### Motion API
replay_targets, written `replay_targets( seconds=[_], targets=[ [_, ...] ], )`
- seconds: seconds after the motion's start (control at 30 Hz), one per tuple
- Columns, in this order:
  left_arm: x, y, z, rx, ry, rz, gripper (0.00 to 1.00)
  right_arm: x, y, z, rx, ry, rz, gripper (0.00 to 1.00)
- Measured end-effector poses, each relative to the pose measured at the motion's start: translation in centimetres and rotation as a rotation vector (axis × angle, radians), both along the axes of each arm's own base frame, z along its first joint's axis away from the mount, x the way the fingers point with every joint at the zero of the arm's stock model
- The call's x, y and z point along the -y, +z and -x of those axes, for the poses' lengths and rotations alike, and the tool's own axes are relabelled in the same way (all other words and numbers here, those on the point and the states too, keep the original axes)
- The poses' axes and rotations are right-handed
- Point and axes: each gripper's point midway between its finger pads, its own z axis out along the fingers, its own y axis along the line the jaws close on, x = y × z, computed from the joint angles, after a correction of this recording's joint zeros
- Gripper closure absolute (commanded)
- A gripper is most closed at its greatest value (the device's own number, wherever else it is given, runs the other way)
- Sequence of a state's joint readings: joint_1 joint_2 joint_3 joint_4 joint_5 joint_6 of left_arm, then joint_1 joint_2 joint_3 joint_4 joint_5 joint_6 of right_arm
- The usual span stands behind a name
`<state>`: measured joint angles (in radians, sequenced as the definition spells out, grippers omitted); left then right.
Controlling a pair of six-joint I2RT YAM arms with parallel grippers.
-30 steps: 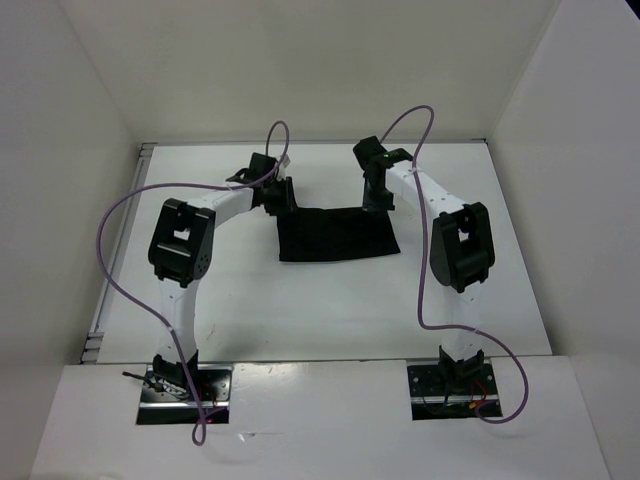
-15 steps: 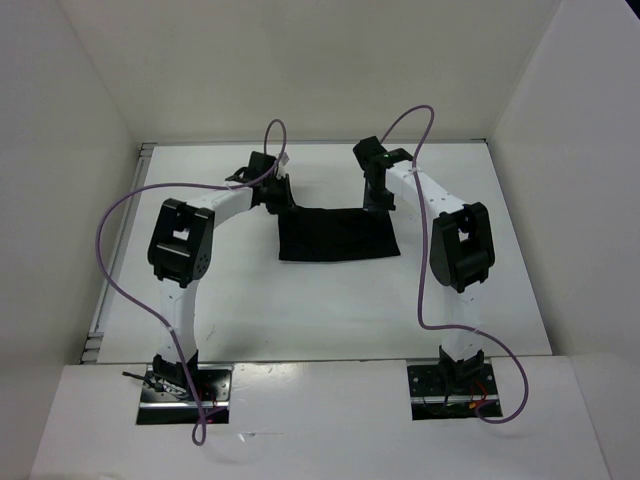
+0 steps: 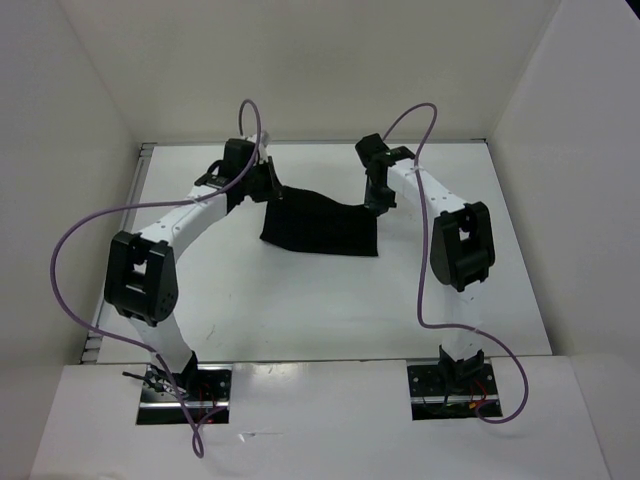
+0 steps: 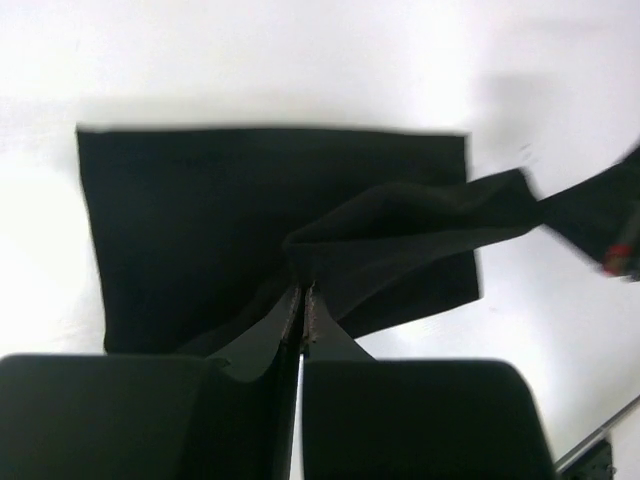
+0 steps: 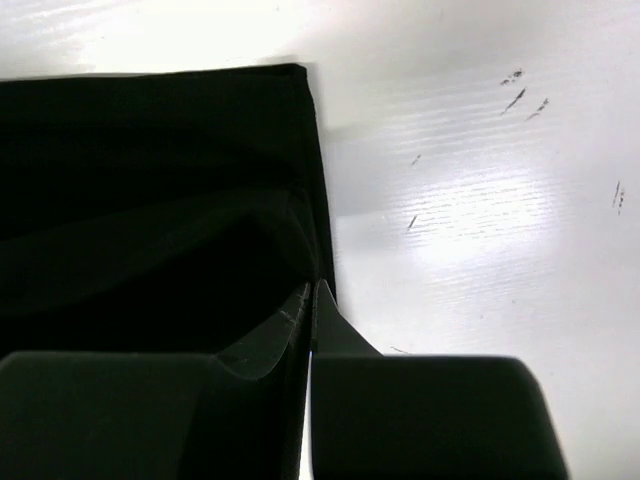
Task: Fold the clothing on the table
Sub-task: Fold the skirt
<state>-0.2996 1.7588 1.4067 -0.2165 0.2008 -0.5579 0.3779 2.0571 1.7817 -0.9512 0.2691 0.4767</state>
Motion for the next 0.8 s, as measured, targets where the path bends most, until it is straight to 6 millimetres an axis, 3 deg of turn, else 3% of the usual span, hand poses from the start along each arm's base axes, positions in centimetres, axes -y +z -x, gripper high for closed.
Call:
replay_targets(
  seconds=[0.2, 0.3, 0.53, 0.7, 0.8],
  targets=[
    [-1.0, -6.2, 2.3, -0.156, 0.027, -0.046, 1.0, -0.6, -0.1, -0.6, 0.003, 0.005, -0.032, 1.0],
    [-1.5, -7.8, 3.0, -0.197, 0.043, -0.068, 1.0, -0.8, -0.1, -0.5, -0.001, 0.011, -0.046, 1.0],
    [-2.0, -8.2, 2.5, -0.193, 0.069, -0.087, 1.0, -1.0, 0.0, -1.0, 0.016, 0.013, -0.062, 1.0],
    [-2.0, -8.3, 0.5, -0.185, 0.086, -0.092, 1.0, -1.2, -0.5, -2.2, 0.035, 0.008, -0.076, 1.0],
    [-2.2, -8.2, -1.3, -0.173, 0.102, -0.091, 1.0, -1.1, -0.8, -3.5, 0.063, -0.011, -0.098, 0.87]
  ],
)
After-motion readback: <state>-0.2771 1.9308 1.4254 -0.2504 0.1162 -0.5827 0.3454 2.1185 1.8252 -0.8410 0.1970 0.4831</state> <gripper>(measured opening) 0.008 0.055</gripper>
